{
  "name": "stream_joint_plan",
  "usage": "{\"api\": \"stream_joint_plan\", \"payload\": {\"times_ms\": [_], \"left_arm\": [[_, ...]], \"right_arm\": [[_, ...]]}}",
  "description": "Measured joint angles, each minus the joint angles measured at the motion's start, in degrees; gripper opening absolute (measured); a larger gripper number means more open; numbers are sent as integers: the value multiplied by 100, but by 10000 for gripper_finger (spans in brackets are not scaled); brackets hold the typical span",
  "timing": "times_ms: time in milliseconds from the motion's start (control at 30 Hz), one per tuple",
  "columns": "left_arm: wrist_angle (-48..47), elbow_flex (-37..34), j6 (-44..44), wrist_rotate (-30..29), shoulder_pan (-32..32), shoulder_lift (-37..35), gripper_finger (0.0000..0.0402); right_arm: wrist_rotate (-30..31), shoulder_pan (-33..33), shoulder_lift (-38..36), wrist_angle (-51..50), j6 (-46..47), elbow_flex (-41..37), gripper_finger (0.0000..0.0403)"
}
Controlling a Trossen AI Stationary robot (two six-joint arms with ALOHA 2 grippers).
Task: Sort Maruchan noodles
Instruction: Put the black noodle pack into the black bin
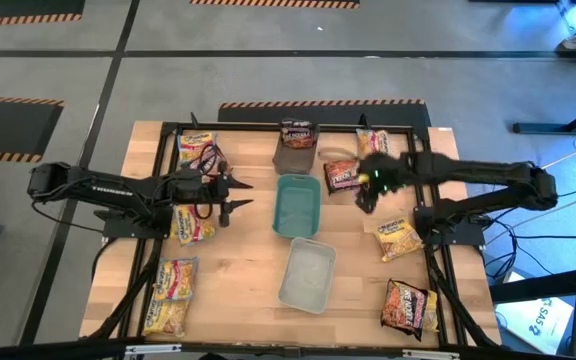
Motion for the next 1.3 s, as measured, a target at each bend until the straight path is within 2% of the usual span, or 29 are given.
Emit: {"api": "stream_joint_plan", "payload": {"times_ms": [267, 400, 600, 767, 900, 1067, 1300], "left_arm": [[720, 0, -243, 24, -146, 903, 175], [996, 0, -249, -1, -351, 1223, 175], [1139, 0, -214, -24, -476, 1337, 175], [1391, 0, -389, -28, -506, 1249, 175], [1590, 0, -515, -42, -662, 1249, 175], [1528, 153, -689, -322, -1008, 1293, 175], [1444, 540, -702, -822, -1699, 1663, 175]], "right_arm": [[-164, 1869, -30, 180, 1440, -143, 204], [271, 2634, 12, 329, 1994, -143, 204], [1060, 3160, 87, 635, 2425, -144, 205], [946, 3953, 213, 1309, 3060, -141, 204], [988, 4621, 285, 1484, 3818, -121, 204], [1081, 5261, 597, 1234, 4311, 217, 204], [989, 5718, 1135, 675, 4741, 979, 204]]}}
